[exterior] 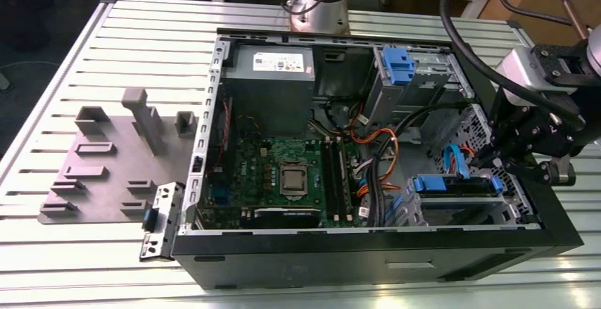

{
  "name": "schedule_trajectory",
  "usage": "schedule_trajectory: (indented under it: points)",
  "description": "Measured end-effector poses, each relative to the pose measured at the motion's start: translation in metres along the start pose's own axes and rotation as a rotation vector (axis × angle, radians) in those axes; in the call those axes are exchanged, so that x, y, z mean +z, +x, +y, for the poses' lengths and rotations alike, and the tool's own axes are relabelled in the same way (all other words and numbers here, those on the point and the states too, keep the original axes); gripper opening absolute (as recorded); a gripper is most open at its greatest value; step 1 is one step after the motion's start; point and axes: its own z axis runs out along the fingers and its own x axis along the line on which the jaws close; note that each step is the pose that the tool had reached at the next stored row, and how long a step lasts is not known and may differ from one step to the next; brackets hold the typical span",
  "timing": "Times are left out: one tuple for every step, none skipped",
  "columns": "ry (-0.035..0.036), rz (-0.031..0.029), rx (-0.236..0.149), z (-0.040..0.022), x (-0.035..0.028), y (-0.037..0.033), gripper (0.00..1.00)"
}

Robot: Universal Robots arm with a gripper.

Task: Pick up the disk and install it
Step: 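Insert the second disk wire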

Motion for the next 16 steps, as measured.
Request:
schedule_trajectory:
  points:
    - [0.0001, 0.0014, 0.0, 0.0002, 0.0, 0.0002, 0.16]
    - [0.0001, 0.0032, 0.0, 0.0003, 0.0, 0.0004, 0.16]
    - [0.0001, 0.0049, 0.0, 0.0005, 0.0, 0.0005, 0.16]
    - [0.0001, 0.0068, 0.0, 0.0006, -0.0001, 0.0007, 0.16]
    - [0.0001, 0.009, 0.0, 0.0006, -0.0002, 0.001, 0.16]
    - [0.0002, 0.0117, 0.0, 0.0006, -0.0001, 0.0012, 0.16]
    - [0.0002, 0.0144, 0.0, 0.0007, 0.0, 0.0013, 0.16]
    - [0.0003, 0.0153, 0.0, 0.0007, -0.0001, 0.0014, 0.16]
    - [0.0003, 0.0155, 0.0, 0.0007, -0.0002, 0.0014, 0.16]
    - [0.0002, 0.0155, 0.0, 0.0007, -0.0003, 0.0014, 0.16]
    - [0.0003, 0.0156, 0.0, 0.0007, -0.0005, 0.0014, 0.16]
    - [0.0003, 0.0156, 0.0, 0.0007, -0.0006, 0.0014, 0.16]
    - [0.0003, 0.0156, 0.0, 0.0007, -0.0008, 0.0015, 0.16]
    - [0.0003, 0.0157, 0.0, 0.0007, -0.0009, 0.0015, 0.16]
    - [0.0003, 0.0158, 0.0, 0.0007, -0.0011, 0.0016, 0.16]
    - [0.0002, 0.0158, 0.0, 0.0007, -0.0012, 0.0018, 0.16]
